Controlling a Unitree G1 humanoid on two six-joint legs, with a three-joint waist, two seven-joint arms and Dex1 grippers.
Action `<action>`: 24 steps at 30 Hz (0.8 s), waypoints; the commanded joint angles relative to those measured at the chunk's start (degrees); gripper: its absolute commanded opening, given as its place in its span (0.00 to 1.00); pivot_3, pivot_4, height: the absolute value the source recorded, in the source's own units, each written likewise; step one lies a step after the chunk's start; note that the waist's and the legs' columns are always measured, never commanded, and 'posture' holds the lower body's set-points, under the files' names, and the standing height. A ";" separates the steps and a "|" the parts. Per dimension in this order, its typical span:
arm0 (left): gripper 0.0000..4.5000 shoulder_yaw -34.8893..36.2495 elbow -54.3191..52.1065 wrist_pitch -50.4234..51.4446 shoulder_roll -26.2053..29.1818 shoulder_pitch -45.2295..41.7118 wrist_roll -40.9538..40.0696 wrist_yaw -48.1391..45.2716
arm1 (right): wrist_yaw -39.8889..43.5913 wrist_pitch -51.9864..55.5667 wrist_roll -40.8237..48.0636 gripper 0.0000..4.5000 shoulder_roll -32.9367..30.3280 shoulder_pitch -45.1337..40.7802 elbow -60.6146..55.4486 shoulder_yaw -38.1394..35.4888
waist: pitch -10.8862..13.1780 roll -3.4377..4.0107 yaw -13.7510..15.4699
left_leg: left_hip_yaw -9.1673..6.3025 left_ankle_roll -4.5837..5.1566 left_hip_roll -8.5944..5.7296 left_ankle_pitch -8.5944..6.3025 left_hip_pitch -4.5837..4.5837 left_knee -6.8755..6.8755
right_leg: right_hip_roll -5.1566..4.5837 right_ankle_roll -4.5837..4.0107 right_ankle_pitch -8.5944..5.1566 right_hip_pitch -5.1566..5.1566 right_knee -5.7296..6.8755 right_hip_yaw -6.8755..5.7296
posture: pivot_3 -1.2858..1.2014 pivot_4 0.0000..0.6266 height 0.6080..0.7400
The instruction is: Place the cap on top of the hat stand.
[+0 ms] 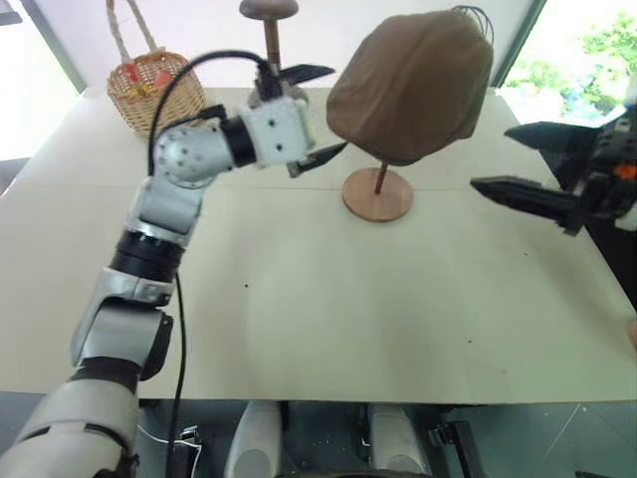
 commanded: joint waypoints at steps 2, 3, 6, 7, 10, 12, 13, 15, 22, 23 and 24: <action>0.99 6.24 -5.61 24.95 6.24 -3.65 -18.22 -14.10 | -1.03 -3.80 -3.85 1.00 -0.02 0.29 -5.27 1.34 | 0.01 -0.01 -0.11 | 0.00 0.00 0.00 0.00 0.01 0.01 | 0.00 0.00 0.00 0.01 0.00 0.01 | 0.52 0.24 0.91; 0.99 7.24 -5.97 29.53 7.77 -4.34 -21.49 -16.91 | -1.55 -4.23 -4.39 1.00 0.31 0.07 -6.03 2.12 | 0.01 -0.02 -0.25 | 0.00 0.00 0.00 0.00 0.00 0.01 | 0.00 0.00 0.00 0.01 0.01 0.01 | 0.52 0.24 0.91; 0.99 7.57 -2.01 46.75 13.96 -9.30 -28.33 -25.95 | -5.80 -7.20 -10.46 1.00 1.88 -1.28 -9.35 8.19 | 0.08 -0.14 -0.74 | -0.02 0.00 0.00 0.00 0.01 0.01 | 0.01 0.00 -0.02 0.01 0.01 0.00 | 0.52 0.24 0.91; 0.99 6.99 0.13 51.80 15.77 -11.32 -29.50 -28.66 | -7.48 -8.99 -14.14 1.00 2.45 -1.75 -10.53 11.27 | 0.08 -0.16 -1.08 | -0.02 0.00 0.01 0.00 0.01 0.00 | 0.02 0.00 -0.02 0.00 0.01 0.00 | 0.52 0.24 0.91; 0.99 4.87 4.35 58.83 21.17 -14.70 -33.04 -38.83 | -14.62 -13.15 -25.78 1.00 7.42 -4.58 -12.49 21.84 | 0.09 -0.17 -1.92 | -0.02 0.00 0.00 -0.01 0.02 0.01 | 0.00 0.09 -0.09 0.00 -0.01 0.01 | 0.52 0.24 0.91; 0.99 2.82 5.05 59.12 23.65 -15.20 -34.64 -41.63 | -19.74 -13.51 -31.72 1.00 12.19 -6.77 -11.75 27.19 | 0.10 -0.14 -2.57 | -0.02 0.00 0.00 -0.02 0.01 -0.04 | 0.00 0.06 -0.09 -0.05 0.00 0.00 | 0.52 0.24 0.91; 0.99 2.04 5.38 59.10 24.21 -15.44 -34.85 -41.89 | -20.95 -13.55 -33.72 1.00 13.67 -7.38 -11.46 28.74 | 0.10 -0.15 -2.71 | -0.02 0.01 0.00 -0.02 0.02 -0.07 | 0.00 0.02 -0.08 -0.05 0.02 0.01 | 0.52 0.24 0.91; 0.99 -0.77 6.11 58.25 25.59 -15.62 -34.99 -41.89 | -23.26 -17.09 -43.11 1.00 16.39 -8.98 -9.96 36.39 | 0.11 -0.15 -2.66 | -0.04 0.01 0.00 -0.01 0.00 -0.08 | 0.01 0.01 -0.08 -0.08 0.05 0.00 | 0.52 0.24 0.91; 0.99 -6.62 8.00 54.50 27.61 -16.29 -36.30 -41.89 | -29.21 -36.15 -71.64 1.00 22.53 -11.53 2.61 51.44 | 0.13 -0.21 -2.78 | -0.03 0.01 -0.01 -0.01 -0.16 -0.09 | 0.01 0.03 -0.09 -0.20 0.03 0.02 | 0.52 0.24 0.91; 0.99 -6.98 8.78 54.22 27.34 -16.75 -36.08 -41.89 | -30.28 -38.49 -74.92 1.00 23.58 -11.99 5.02 52.52 | 0.14 -0.21 -2.81 | -0.03 0.01 0.00 -0.01 -0.17 -0.08 | 0.02 0.04 -0.09 -0.21 0.04 0.02 | 0.52 0.24 0.91; 0.99 -7.19 9.51 53.65 26.92 -17.19 -35.47 -41.89 | -31.66 -40.85 -79.03 1.00 24.17 -12.72 7.60 53.73 | 0.14 -0.22 -2.87 | -0.03 0.01 0.00 -0.01 -0.18 -0.08 | 0.02 0.04 -0.09 -0.23 0.04 0.02 | 0.52 0.24 0.91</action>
